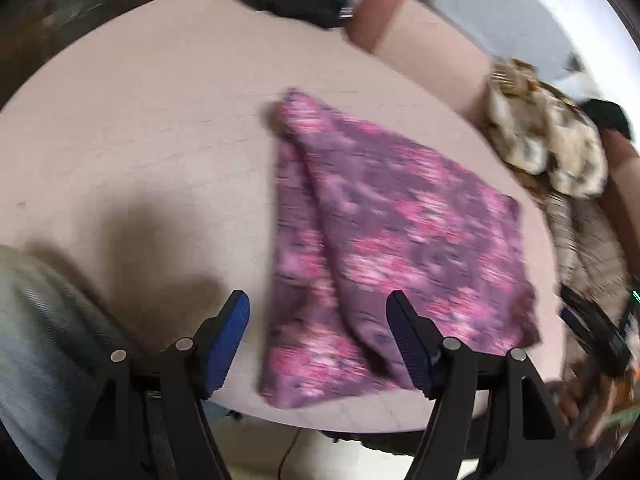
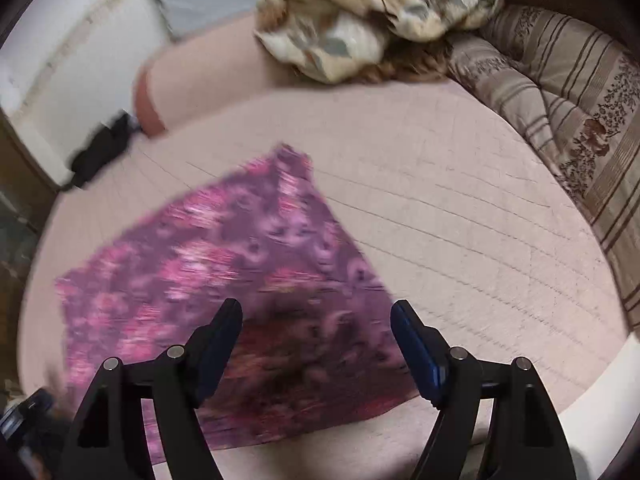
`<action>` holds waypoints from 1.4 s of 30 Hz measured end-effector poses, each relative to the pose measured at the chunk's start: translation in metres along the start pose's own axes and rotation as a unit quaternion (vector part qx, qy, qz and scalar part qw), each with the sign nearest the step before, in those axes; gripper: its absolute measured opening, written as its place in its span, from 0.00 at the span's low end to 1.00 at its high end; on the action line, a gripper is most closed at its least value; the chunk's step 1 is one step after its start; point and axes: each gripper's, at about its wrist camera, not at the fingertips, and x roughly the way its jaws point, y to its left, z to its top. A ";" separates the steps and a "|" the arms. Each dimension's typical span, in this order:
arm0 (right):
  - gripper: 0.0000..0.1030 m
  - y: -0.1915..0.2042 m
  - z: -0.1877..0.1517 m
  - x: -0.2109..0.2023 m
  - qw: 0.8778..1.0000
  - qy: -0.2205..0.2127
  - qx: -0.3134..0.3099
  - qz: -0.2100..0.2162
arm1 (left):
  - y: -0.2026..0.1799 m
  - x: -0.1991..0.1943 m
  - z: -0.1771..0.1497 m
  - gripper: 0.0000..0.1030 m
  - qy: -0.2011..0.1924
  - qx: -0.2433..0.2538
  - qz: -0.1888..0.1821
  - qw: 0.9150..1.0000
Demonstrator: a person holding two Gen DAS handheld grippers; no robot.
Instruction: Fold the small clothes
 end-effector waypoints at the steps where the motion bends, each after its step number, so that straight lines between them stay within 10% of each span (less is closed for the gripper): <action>1: 0.79 0.003 -0.003 -0.007 1.000 -0.004 0.001 0.021 | 0.002 0.003 0.001 0.68 0.000 0.001 0.024 1.000; 4: 0.79 0.030 -0.016 -0.016 0.996 -0.003 -0.015 0.083 | 0.007 0.010 0.003 0.68 0.008 -0.001 0.035 0.999; 15: 0.79 0.169 -0.004 -0.024 0.955 0.083 -0.131 0.251 | 0.017 0.038 -0.014 0.68 0.093 -0.054 -0.110 0.988; 20: 0.79 0.239 -0.003 0.015 0.933 0.159 -0.160 0.282 | 0.036 0.043 -0.021 0.68 0.128 -0.121 -0.209 0.962; 24: 0.79 0.264 -0.013 0.044 0.926 0.204 -0.158 0.275 | 0.043 0.049 -0.021 0.68 0.138 -0.161 -0.268 0.940; 27: 0.79 0.276 -0.020 0.061 0.923 0.227 -0.163 0.264 | 0.033 0.057 -0.022 0.68 0.145 -0.146 -0.240 0.949; 30: 0.79 0.285 -0.021 0.072 0.923 0.238 -0.173 0.250 | 0.024 0.054 -0.019 0.05 0.140 -0.122 -0.229 0.956; 42: 0.76 0.363 -0.061 0.127 0.890 0.318 -0.309 0.110 | 0.025 0.027 -0.013 0.06 0.090 -0.123 -0.289 0.945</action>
